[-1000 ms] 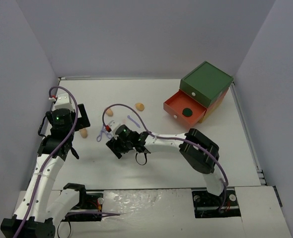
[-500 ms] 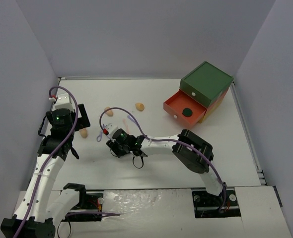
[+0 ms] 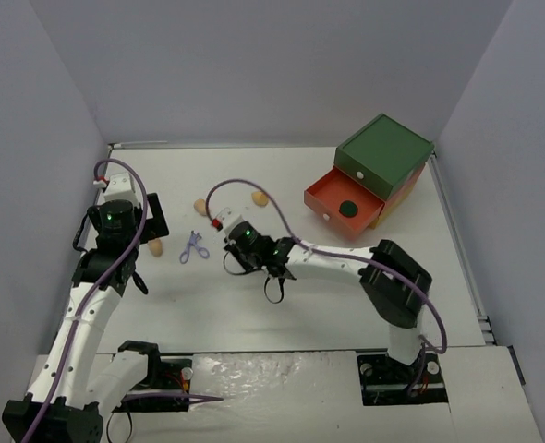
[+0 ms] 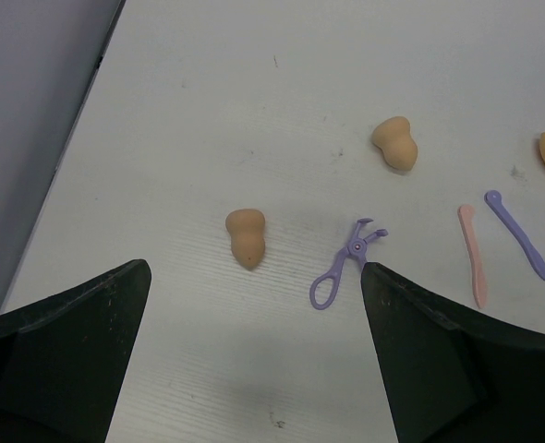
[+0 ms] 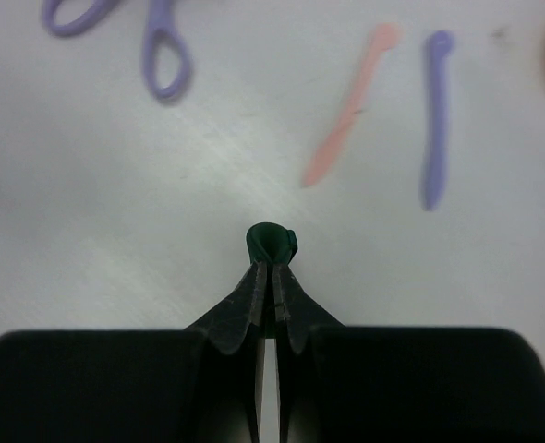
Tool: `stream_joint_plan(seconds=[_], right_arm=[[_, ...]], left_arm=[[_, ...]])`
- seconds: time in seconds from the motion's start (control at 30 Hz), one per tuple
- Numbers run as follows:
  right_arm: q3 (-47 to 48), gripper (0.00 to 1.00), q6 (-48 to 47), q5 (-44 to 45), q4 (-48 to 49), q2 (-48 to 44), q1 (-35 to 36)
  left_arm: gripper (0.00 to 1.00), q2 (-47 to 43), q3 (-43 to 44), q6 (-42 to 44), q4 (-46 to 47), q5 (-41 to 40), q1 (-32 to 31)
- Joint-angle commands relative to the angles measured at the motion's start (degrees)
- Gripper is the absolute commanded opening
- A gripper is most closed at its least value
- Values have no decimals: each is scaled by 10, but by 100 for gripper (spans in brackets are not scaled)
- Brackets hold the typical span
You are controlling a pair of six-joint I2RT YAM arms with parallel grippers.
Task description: Organize the makeup
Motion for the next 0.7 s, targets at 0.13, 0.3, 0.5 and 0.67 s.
stream_joint_plan(seconds=[0.13,0.3,0.5,0.67], right_arm=[[-17,0,-66,86,-42,-188,-202],[-11,1,-71,52,-48,-199,-315],[13,31,-59,27,-49,-176,-358],[29,66,-57,26,-51,-169,-363]], left_arm=[[97,19,30,-3,22,5,5],[97,31,33,-6,18,7,5],[97,48,35,-7,11,6,6],[97,66,39,-12,2,6,6]])
